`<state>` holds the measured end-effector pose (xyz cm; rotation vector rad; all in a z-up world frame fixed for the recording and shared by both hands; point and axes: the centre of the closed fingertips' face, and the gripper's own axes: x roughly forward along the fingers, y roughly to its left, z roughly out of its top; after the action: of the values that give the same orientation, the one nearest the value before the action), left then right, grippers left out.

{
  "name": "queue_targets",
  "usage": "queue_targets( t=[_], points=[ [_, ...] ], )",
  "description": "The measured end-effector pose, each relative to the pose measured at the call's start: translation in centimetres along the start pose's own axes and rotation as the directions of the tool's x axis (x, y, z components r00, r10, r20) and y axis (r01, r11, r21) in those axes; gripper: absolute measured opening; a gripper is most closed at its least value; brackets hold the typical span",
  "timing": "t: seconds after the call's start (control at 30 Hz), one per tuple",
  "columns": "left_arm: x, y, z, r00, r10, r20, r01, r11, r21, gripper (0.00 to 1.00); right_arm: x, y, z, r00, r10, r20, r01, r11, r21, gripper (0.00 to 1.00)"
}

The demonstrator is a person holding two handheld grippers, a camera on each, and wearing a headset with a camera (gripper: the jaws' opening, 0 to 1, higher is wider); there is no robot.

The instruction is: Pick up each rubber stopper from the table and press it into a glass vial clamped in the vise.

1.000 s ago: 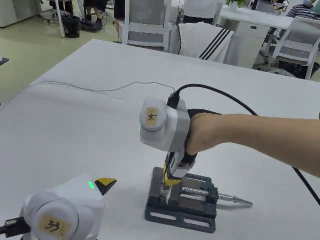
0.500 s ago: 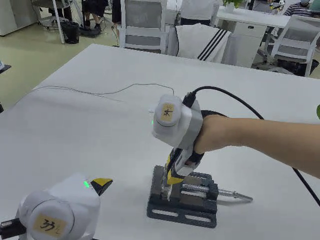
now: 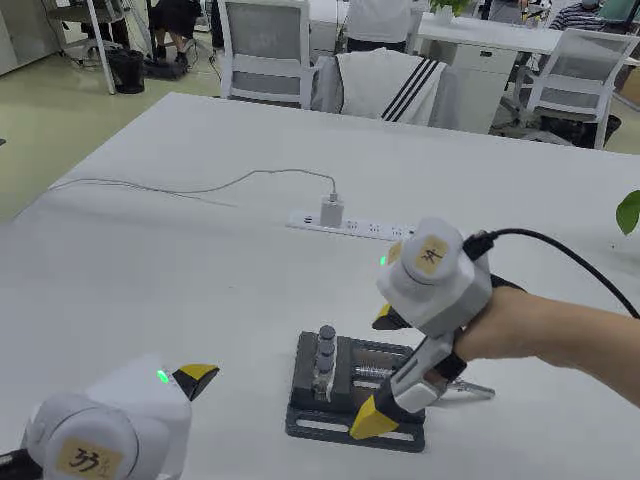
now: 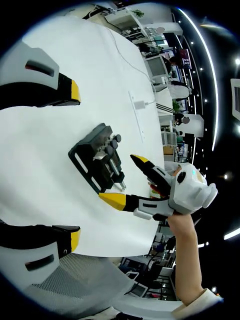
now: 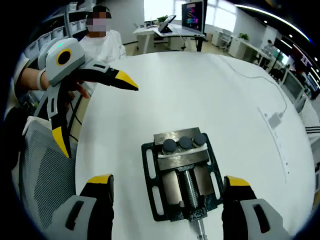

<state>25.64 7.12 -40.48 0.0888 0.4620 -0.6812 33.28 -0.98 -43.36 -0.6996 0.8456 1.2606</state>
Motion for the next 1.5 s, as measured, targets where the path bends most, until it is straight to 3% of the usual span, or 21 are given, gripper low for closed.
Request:
queue_targets(
  t=[0.1, 0.2, 0.4, 0.47, 0.5, 0.67, 0.73, 0.8, 0.83, 0.87, 0.9, 1.0, 1.17, 1.37, 1.5],
  points=[
    [-0.1, 0.1, 0.0, 1.0, -0.001, -0.003, 0.001, 1.0, 0.005, 0.99, -0.8, -0.1, -1.0, 0.9985, -0.029, 0.045, 0.027, 0.998, 0.054, 0.99],
    [-0.2, 0.3, 0.0, 1.0, 0.001, -0.006, -0.001, 1.0, 0.003, 0.99, -1.8, 0.2, -2.5, 0.9964, -0.049, 0.069, 0.041, 0.993, 0.114, 0.99],
    [-0.5, 0.3, 0.2, 1.0, -0.001, -0.01, 0.001, 1.0, 0.003, 0.99, -3.7, 1.6, -5.7, 0.9802, -0.123, 0.155, 0.079, 0.962, 0.262, 0.99],
    [-0.6, 0.2, 0.1, 0.9999, -0.004, -0.015, 0.005, 1.0, 0.011, 0.99, -4.1, 2.3, -6.7, 0.9752, -0.131, 0.178, 0.078, 0.957, 0.279, 0.99],
    [-0.6, 0.2, 0.1, 0.9998, -0.006, -0.017, 0.006, 1.0, 0.011, 0.99, -4.4, 2.5, -7.1, 0.963, -0.166, 0.212, 0.096, 0.947, 0.307, 0.99],
    [-0.7, -0.1, 0.4, 0.9998, -0.01, -0.016, 0.01, 1.0, 0.012, 0.99, -5.4, 3.7, -10.3, 0.93, -0.256, 0.264, 0.124, 0.893, 0.432, 0.99],
    [-0.7, -0.2, 0.4, 0.9998, -0.01, -0.017, 0.01, 1.0, 0.014, 0.99, -5.7, 4.2, -11.6, 0.9253, -0.276, 0.26, 0.128, 0.872, 0.472, 0.99],
    [-0.7, -0.2, 0.5, 0.9998, -0.01, -0.017, 0.01, 1.0, 0.013, 0.99, -5.8, 4.6, -12.5, 0.9243, -0.285, 0.254, 0.134, 0.866, 0.483, 0.99],
    [-0.7, -0.2, 0.5, 0.9998, -0.009, -0.017, 0.009, 1.0, 0.014, 0.99, -6.0, 4.7, -12.9, 0.9188, -0.301, 0.256, 0.146, 0.861, 0.488, 0.99],
    [-0.7, -0.2, 0.6, 0.9998, -0.006, -0.017, 0.007, 1.0, 0.015, 0.99, -6.2, 4.8, -13.0, 0.9147, -0.308, 0.262, 0.148, 0.858, 0.492, 0.99],
    [-0.7, -0.2, 0.7, 0.9999, -0.004, -0.014, 0.004, 1.0, 0.015, 0.99, -6.6, 4.9, -12.9, 0.9031, -0.326, 0.28, 0.147, 0.847, 0.511, 0.99],
    [-0.8, -0.1, 0.8, 1.0, 0.001, -0.009, -0.001, 1.0, 0.013, 0.99, -7.3, 5.0, -12.7, 0.8812, -0.356, 0.312, 0.149, 0.835, 0.53, 0.99],
    [-0.8, 0.1, 0.8, 0.9999, 0.012, -0.003, -0.012, 1.0, 0.002, 0.99, -7.5, 5.9, -12.8, 0.8752, -0.367, 0.315, 0.161, 0.836, 0.525, 0.99],
    [-1.2, 0.4, 0.8, 0.9997, 0.024, 0.004, -0.024, 1.0, -0.013, 0.99, -7.4, 6.7, -12.5, 0.8682, -0.374, 0.326, 0.154, 0.828, 0.539, 0.99],
    [-1.7, 0.7, 0.7, 0.9992, 0.04, 0.007, -0.04, 0.999, -0.034, 0.99, -7.4, 6.8, -11.5, 0.8566, -0.379, 0.35, 0.15, 0.832, 0.533, 0.99]
  ],
)
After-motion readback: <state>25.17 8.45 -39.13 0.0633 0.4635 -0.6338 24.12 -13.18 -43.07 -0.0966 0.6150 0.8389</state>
